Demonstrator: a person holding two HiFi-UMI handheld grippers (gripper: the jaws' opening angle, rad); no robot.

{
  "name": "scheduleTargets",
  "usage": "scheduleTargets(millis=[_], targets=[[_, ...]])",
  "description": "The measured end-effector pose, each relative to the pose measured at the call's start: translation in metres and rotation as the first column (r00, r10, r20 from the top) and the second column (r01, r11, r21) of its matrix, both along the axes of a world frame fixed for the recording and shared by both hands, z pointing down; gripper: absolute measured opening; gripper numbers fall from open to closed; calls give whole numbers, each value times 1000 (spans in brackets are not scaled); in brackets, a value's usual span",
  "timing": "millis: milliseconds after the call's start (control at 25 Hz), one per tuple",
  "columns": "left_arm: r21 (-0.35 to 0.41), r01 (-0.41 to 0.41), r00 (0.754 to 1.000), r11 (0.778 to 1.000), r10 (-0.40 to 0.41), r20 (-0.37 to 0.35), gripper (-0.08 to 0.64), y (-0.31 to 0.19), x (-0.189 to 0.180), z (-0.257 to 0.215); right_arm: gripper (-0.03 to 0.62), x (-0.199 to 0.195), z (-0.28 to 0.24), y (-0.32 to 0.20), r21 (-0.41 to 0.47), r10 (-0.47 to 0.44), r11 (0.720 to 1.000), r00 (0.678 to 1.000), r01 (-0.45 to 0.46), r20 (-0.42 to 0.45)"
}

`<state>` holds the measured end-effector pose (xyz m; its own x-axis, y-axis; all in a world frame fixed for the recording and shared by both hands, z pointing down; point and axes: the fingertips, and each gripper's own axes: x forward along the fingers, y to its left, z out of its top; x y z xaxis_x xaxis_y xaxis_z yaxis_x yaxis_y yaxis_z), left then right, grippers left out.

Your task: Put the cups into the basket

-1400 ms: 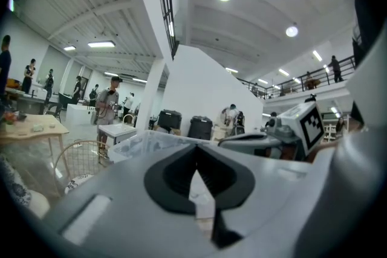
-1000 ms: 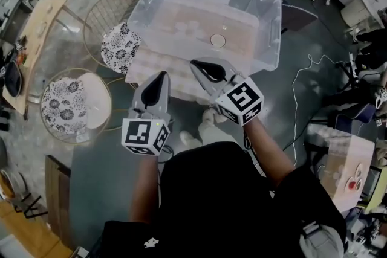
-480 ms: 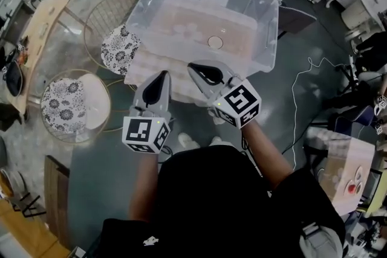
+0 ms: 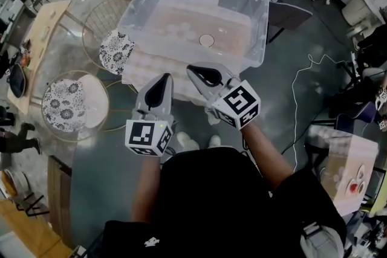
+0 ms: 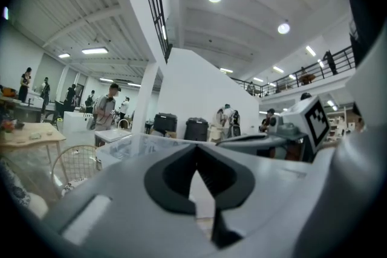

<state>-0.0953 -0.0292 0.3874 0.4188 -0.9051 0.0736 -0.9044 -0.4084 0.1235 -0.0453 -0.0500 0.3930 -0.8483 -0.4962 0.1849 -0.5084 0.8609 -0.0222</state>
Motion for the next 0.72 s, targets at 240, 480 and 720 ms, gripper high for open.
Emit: scheduleTargets(millis=[240,480,720], targets=[[2,5,1000,1000,-5,6,5,14,22,-1,2,12,-5,14,11,-24,1000,1000,24,17],[13,28,1000,1000,-28,13,5,29,26,-5,2,17,-6,28,15,-43,999,999,42,31],[21,46,999,999,-46,17,5,41,27,-12,2,18,-12,39,20,-57,998,998,57,39]])
